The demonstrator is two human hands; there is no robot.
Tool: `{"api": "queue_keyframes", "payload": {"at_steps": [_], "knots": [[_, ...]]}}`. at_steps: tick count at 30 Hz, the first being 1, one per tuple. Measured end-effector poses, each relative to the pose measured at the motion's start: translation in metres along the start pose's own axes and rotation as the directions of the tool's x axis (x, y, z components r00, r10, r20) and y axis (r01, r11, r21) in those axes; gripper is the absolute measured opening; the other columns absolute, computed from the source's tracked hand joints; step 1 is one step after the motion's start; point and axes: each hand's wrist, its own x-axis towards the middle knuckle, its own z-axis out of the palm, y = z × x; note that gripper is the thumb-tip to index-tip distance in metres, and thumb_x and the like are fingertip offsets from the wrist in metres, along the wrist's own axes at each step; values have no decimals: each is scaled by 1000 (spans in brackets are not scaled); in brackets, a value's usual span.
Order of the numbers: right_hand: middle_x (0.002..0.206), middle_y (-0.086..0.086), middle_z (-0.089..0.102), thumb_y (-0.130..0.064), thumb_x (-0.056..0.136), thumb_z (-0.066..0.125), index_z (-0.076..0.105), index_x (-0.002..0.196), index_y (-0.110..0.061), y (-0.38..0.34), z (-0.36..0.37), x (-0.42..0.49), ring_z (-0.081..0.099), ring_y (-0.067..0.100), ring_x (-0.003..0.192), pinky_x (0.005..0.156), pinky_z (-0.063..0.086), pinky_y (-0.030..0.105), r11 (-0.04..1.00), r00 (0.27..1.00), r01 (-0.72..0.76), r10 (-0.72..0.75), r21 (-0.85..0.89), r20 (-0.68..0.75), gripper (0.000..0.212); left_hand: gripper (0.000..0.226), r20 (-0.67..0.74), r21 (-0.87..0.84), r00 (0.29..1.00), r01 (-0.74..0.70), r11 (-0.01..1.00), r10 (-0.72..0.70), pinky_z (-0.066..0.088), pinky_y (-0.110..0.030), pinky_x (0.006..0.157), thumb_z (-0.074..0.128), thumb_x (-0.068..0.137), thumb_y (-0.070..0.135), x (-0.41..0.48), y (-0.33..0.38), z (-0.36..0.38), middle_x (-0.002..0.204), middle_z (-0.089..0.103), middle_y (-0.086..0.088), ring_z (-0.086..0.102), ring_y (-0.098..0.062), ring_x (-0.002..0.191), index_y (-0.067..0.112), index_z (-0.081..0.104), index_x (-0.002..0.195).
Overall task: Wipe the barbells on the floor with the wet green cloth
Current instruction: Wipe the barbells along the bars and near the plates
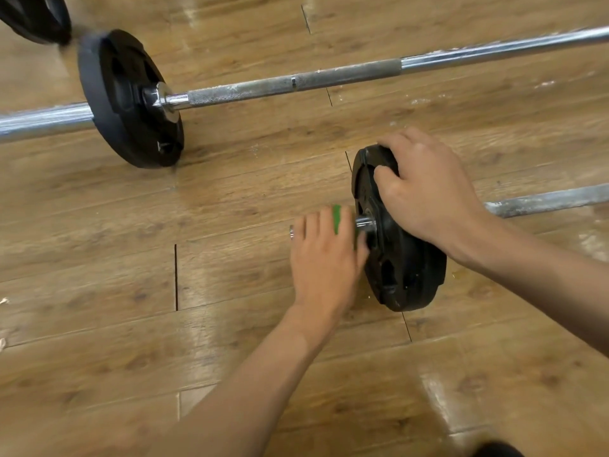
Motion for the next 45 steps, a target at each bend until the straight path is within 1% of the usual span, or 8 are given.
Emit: {"api": "queue_keyframes", "payload": {"at_steps": [5,9,15,24,32,37,41,45], "knots": [[121,11,62,-32,93,42,61,126,-7,0,0,-8,57,32,110,95,48,50,1000,1000,6,-5,28,-31,45,30,88,-38,986,-140,989,143,36,-37,71,42,103,36,19,-16,-8,94,62,-5,59,-27,82,15,64,110],[128,10,61,-22,101,51,57,136,-7,4,1,-15,55,29,117,96,46,41,999,999,39,-38,32,-32,39,35,290,10,934,215,976,-209,21,-33,53,28,102,37,34,-50,-15,75,61,-1,49,-28,61,20,53,85],[125,10,62,-29,93,44,59,132,-7,-1,0,-18,56,31,114,95,48,48,999,998,34,-32,41,-56,48,32,50,-35,993,110,993,-108,39,-40,81,37,105,31,0,-2,-7,97,64,-6,55,-26,85,14,64,104],[123,10,63,-25,99,47,61,129,-8,3,3,-13,56,31,115,98,46,48,999,996,42,-41,2,-76,37,57,150,-26,969,-192,981,194,39,-45,109,34,109,45,-3,-8,-8,137,57,-16,53,-33,123,6,50,148],[141,25,58,-17,94,39,55,139,6,-32,18,-43,51,39,136,122,32,51,894,918,338,-382,-295,-104,53,61,129,-271,990,87,959,-53,28,-51,123,17,108,41,0,-54,-30,154,50,-10,42,-23,144,13,41,156],[169,26,15,-51,105,6,8,164,-2,-52,83,-66,9,40,159,127,1,61,880,949,244,-130,-407,288,77,63,75,-333,964,264,905,-254,36,-50,115,14,108,40,-4,-92,-33,150,54,-8,47,-25,139,12,48,153],[134,22,53,-71,94,26,37,153,-4,-47,105,-58,47,40,123,113,29,67,832,966,220,-112,-509,233,90,61,60,-339,974,228,913,-220,34,-44,116,17,108,38,0,-92,-29,152,53,-7,46,-23,139,15,46,155],[102,15,54,-68,93,40,57,114,-5,-44,111,-49,47,33,93,88,42,52,823,962,242,-271,-514,18,69,63,78,-341,968,250,906,-238,34,-44,116,15,106,39,4,-92,-28,154,52,-6,46,-23,139,18,45,157]]}}
